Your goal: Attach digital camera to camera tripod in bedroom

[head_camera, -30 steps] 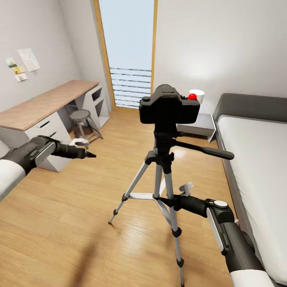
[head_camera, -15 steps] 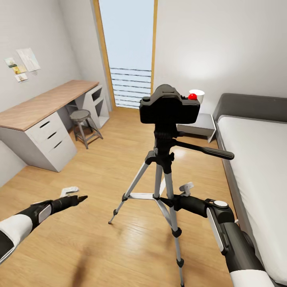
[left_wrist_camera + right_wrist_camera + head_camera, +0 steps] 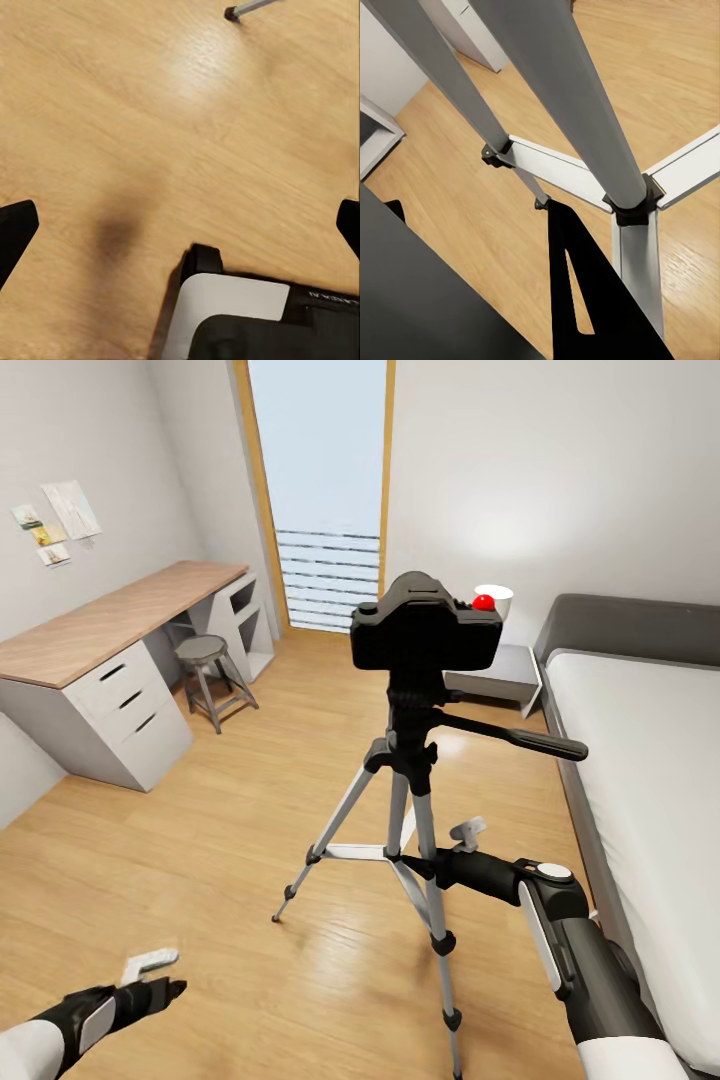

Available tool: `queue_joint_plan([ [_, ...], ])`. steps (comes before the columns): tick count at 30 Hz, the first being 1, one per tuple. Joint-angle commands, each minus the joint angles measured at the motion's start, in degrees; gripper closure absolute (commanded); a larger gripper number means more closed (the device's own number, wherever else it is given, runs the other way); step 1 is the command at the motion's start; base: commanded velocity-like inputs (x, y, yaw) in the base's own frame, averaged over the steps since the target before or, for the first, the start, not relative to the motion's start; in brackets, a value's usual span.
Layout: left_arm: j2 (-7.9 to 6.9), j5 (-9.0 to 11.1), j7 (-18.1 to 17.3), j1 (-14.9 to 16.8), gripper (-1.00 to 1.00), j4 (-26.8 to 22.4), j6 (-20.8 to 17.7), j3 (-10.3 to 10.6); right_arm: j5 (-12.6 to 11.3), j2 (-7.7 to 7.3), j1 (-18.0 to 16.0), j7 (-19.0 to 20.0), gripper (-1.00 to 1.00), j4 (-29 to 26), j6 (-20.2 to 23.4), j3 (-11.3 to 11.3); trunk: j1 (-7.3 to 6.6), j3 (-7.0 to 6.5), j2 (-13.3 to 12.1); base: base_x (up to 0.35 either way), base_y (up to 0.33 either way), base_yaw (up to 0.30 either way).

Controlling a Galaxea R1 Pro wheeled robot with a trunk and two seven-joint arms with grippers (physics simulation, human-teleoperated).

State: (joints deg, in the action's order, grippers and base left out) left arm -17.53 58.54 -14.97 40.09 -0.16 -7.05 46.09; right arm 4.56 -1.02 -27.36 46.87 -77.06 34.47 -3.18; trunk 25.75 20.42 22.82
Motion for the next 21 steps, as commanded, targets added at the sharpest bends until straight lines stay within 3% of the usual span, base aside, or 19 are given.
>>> queue_joint_plan([
  [1, 0.49, 0.7, 0.9, -2.4, -1.00, 0.0, -0.9, 0.3, 3.3, 0.00, -0.1, 0.4, 1.00, 0.0, -0.4, -0.1, 0.04, 0.09, 0.1, 0.000, 0.000, 0.000],
  [4, 1.52, 0.8, 2.1, -7.2, -1.00, 0.0, -1.5, 0.3, 3.3, -0.02, -0.1, 0.4, 1.00, 0.0, -0.4, -0.2, 0.04, 0.09, 0.1, 0.000, 0.000, 0.000],
  [13, 4.90, 0.9, 3.8, -14.7, -1.00, 0.0, -1.9, 0.2, 3.3, -0.03, -0.1, 0.4, 1.00, 0.1, -0.4, -0.2, 0.04, 0.09, 0.1, 0.000, 0.000, 0.000],
  [19, 6.23, 1.2, 11.0, -17.5, -1.00, 0.0, -2.1, 0.2, 3.2, -0.03, -0.1, 0.4, 1.00, 0.5, -0.4, -0.2, 0.04, 0.09, 0.1, 0.000, 0.000, 0.000],
  [21, 6.72, 2.5, 14.3, -18.4, -1.00, 0.0, -2.2, 0.1, 3.2, -0.03, -0.1, 0.4, 1.00, 0.7, -0.4, -0.2, 0.04, 0.09, 0.1, 0.000, 0.000, 0.000],
])
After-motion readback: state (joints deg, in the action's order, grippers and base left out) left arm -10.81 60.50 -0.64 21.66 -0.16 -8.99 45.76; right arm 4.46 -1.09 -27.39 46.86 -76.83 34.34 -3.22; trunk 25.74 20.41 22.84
